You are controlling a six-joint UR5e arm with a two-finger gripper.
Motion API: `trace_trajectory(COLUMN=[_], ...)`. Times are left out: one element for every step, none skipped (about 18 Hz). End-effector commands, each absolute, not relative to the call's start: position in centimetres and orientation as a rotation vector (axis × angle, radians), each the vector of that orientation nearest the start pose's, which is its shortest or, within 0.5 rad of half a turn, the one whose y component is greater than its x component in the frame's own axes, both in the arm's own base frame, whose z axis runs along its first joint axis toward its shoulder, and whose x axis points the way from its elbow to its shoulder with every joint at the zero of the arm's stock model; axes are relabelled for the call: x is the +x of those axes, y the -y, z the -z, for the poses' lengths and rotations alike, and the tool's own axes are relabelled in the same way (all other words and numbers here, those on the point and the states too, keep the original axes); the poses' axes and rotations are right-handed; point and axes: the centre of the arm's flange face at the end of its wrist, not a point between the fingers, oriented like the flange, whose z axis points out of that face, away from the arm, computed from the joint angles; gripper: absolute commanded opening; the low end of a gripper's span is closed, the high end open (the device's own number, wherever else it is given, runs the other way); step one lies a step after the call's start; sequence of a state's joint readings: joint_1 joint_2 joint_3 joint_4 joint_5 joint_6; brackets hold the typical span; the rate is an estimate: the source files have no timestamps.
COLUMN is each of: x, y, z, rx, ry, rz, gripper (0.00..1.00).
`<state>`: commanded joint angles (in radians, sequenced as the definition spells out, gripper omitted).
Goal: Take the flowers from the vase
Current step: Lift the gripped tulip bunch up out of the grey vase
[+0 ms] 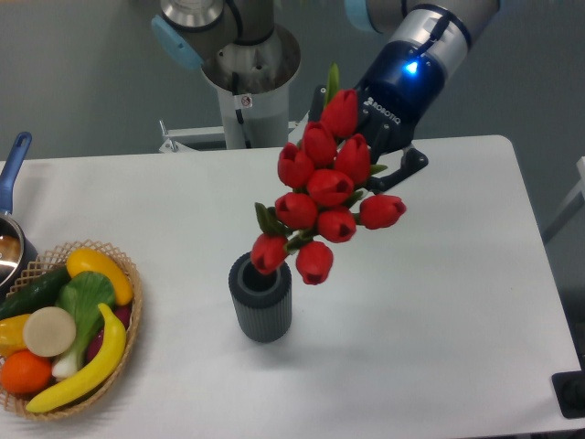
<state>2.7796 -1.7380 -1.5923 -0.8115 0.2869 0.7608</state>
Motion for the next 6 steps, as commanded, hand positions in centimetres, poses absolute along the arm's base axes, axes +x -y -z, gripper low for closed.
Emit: trace_trajectory(x=[-43.93, -44.06, -44.24, -44.43, -44.49, -44.42], y=[-41.01, -40.88, -40.68, -40.47, -40.4, -40.37], z=[-53.72, -53.72, -53.73, -53.72, -53.64, -53.58], rx=[-1.823, -1.823, -1.821, -1.822, -1.822, -1.823], ry=[0.016, 0.019, 0.023, 0.026, 0.029, 0.03], rz=[0.299, 0.297, 0.295, 0.289, 0.289, 0.291], gripper=[0.45, 0.45, 0.45, 0.45, 0.45, 0.45])
